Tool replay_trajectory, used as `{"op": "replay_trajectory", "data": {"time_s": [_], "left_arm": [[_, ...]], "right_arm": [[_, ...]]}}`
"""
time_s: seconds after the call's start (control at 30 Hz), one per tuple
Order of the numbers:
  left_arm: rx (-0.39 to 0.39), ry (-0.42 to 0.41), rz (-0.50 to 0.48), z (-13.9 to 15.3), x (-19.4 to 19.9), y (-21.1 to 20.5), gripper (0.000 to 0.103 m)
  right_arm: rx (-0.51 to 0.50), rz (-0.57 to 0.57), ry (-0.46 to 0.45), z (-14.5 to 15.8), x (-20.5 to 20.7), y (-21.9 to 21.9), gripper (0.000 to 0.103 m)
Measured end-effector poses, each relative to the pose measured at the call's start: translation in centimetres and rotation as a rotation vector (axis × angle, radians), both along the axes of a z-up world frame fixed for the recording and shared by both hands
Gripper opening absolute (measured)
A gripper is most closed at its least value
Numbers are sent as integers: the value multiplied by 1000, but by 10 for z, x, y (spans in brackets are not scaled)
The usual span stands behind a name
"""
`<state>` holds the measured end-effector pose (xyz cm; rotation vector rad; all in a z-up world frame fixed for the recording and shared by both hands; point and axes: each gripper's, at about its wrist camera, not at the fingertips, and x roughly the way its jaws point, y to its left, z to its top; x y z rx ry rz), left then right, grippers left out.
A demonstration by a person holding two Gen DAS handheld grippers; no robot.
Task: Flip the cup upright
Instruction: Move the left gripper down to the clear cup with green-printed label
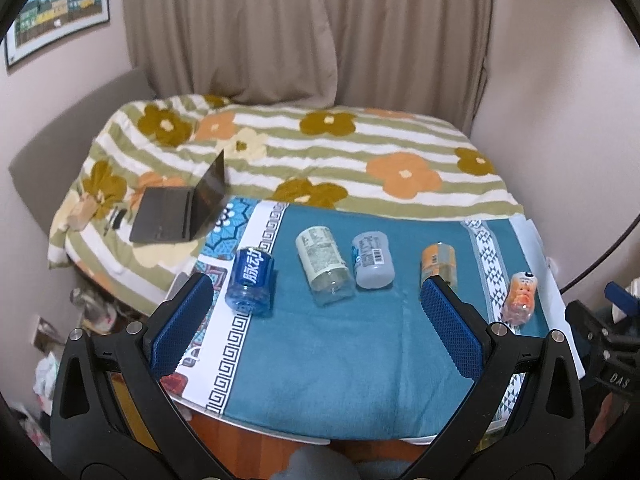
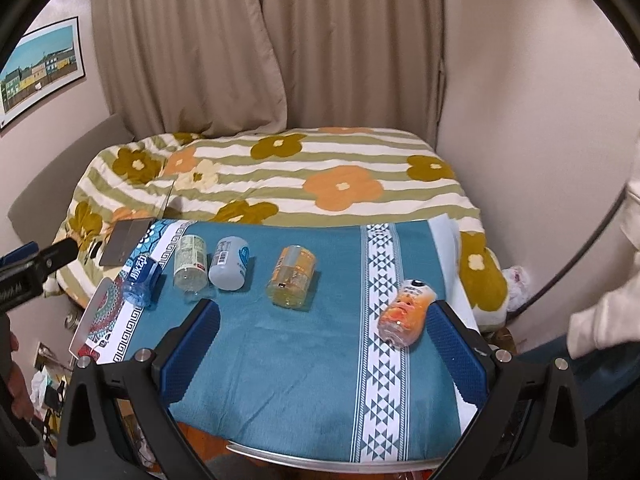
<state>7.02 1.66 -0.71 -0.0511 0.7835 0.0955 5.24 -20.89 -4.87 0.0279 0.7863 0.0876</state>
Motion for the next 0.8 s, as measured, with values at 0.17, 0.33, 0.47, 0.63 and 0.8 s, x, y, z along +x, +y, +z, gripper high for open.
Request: {"op": "replay_trajectory", "data": {"time_s": [0.17, 0.33, 0.47, 0.63, 0.8], "left_arm": [[-29, 87, -4, -25, 42, 9, 103], [-89, 204, -16, -62, 95, 19, 103], [-99, 281, -42, -89, 131, 21, 103], [-123, 389, -62, -130, 173, 26, 103], [-167, 488, -67, -165, 201, 31, 103]], "right_arm": [[39, 2, 56, -19, 22, 0, 103], [32, -24, 109, -39, 45, 7, 103], [48, -65, 142, -51, 63, 6, 103], [37, -102, 194, -68, 88, 9, 103], [32, -135, 240, -84, 105, 14, 103]]}}
